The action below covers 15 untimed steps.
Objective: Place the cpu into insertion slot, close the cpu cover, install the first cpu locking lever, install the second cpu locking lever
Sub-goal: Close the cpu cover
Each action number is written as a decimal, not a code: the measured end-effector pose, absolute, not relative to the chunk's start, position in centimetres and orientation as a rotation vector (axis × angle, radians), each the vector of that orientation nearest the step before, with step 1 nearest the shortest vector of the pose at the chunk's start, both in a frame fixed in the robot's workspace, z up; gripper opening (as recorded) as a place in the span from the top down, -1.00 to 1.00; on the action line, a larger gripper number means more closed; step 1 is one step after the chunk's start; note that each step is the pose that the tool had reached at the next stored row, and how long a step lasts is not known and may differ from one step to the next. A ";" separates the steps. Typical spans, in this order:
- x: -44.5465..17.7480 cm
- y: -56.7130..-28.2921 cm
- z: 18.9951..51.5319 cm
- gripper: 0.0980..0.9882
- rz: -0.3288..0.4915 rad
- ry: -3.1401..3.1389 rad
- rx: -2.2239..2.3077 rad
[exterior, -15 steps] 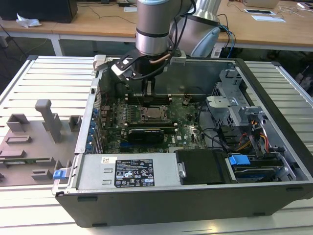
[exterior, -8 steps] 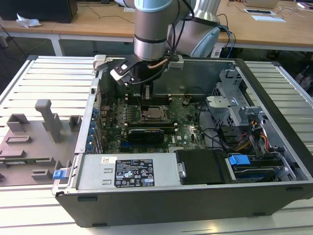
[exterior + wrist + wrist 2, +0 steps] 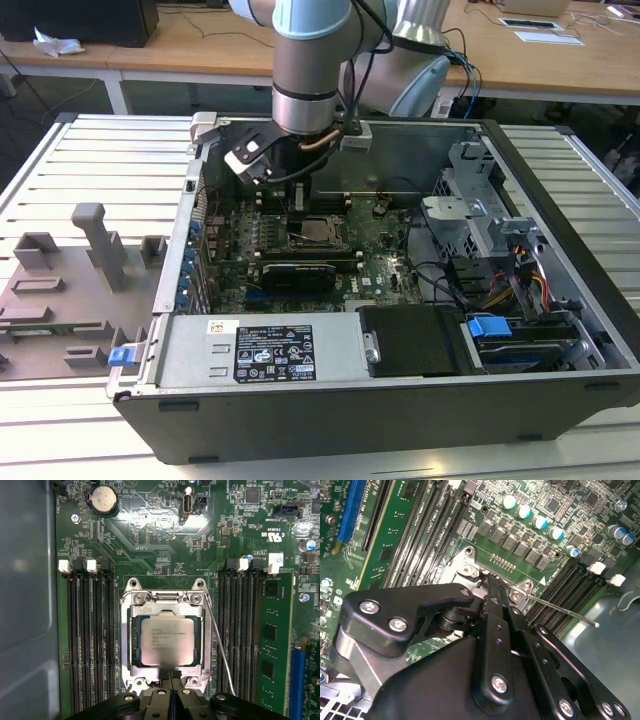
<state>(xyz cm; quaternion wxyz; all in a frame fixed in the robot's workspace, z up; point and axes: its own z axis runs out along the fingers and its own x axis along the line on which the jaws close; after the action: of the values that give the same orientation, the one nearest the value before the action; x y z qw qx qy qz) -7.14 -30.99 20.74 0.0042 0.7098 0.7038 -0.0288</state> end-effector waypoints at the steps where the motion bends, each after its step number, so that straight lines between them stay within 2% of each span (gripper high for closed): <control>1: -7.2 -31.0 20.7 0.98 -0.090 2.205 2.224; 15: -5.4 -31.0 20.8 0.98 -0.089 2.213 2.231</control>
<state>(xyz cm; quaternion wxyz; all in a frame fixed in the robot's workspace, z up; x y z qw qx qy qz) -5.42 -31.00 20.84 -0.0012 0.7097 0.7039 -0.0284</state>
